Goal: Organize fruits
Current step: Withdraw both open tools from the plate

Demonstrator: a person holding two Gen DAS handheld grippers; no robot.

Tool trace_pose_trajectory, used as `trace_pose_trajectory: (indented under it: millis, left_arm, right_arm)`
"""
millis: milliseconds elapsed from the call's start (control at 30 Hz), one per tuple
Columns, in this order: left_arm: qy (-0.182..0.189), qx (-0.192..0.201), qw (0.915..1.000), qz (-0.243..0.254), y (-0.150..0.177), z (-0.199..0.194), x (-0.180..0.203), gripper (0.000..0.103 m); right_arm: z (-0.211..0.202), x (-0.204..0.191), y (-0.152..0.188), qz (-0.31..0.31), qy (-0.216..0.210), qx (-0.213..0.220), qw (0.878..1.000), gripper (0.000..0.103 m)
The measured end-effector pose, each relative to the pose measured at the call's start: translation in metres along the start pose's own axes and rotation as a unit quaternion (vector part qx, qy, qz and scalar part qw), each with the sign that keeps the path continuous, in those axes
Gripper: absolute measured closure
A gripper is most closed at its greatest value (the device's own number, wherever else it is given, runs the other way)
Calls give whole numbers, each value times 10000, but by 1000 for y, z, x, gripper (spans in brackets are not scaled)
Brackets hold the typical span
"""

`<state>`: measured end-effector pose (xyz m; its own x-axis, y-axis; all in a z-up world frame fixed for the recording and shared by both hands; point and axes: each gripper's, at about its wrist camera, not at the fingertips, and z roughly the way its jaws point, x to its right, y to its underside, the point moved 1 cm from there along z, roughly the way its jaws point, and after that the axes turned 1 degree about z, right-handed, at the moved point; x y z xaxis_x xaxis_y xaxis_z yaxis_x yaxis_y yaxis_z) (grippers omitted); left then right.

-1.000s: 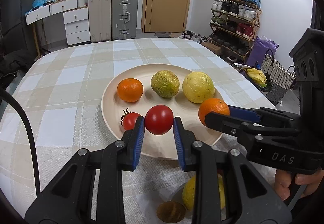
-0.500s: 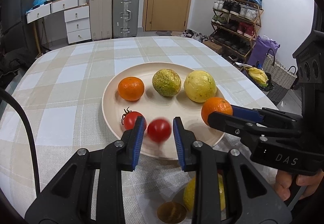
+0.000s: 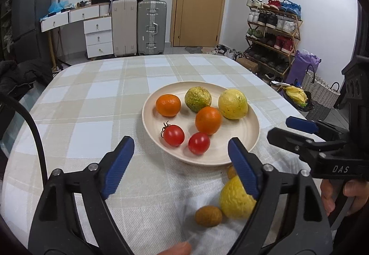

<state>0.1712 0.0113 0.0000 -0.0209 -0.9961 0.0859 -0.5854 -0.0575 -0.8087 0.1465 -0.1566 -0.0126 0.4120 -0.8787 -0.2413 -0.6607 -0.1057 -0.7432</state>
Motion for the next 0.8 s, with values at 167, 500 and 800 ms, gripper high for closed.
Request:
trace_pose_trajectory:
  millis: [167, 500, 800]
  left_arm:
    - [-59, 101, 9999, 30, 6, -27, -6, 1]
    - [-126, 82, 9997, 178, 23, -58, -2, 1]
    - [-228, -70, 9988, 416, 31, -50, 4, 1]
  right_arm:
    - [-9, -1, 7, -153, 90, -129, 9998, 0]
    - [-20, -10, 26, -489, 269, -294, 9980, 0]
    - [-14, -17, 32, -783, 353, -518, 9950, 0]
